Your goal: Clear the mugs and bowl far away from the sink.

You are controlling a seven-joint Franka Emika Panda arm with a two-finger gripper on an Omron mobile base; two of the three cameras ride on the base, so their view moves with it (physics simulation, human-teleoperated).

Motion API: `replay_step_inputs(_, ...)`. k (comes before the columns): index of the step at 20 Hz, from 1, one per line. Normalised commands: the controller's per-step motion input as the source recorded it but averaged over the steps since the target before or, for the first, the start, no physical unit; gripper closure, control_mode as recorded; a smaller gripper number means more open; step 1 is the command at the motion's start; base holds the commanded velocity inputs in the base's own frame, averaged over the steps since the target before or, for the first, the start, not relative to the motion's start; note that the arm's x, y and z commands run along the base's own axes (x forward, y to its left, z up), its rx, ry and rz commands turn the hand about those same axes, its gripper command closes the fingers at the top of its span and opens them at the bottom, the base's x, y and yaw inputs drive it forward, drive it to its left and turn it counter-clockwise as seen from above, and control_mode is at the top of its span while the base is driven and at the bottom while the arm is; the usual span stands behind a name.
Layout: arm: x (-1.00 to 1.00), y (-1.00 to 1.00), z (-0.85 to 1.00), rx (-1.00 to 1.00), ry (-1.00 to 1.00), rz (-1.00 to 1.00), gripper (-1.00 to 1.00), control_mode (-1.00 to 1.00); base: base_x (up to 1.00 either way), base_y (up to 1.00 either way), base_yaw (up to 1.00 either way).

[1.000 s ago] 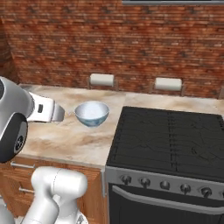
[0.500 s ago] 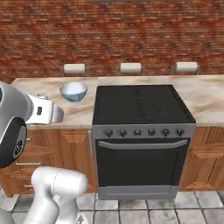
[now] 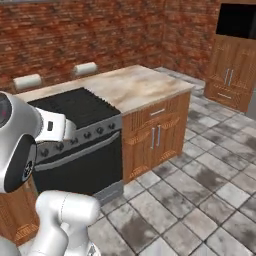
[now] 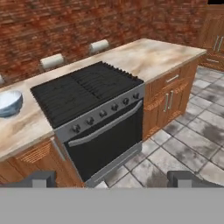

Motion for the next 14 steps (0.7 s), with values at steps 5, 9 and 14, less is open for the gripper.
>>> replay_step_inputs(5, 0.0, 0.0, 0.0, 0.0, 0.0, 0.0, -1.0, 1.0, 0.0, 0.0, -1.0)
replay_step_inputs(9, 0.0, 0.0, 0.0, 0.0, 0.0, 0.0, -1.0, 1.0, 0.0, 0.0, -1.0)
replay_step_inputs(14, 0.0, 0.0, 0.0, 0.0, 0.0, 0.0, -1.0, 1.0, 0.0, 0.0, -1.0)
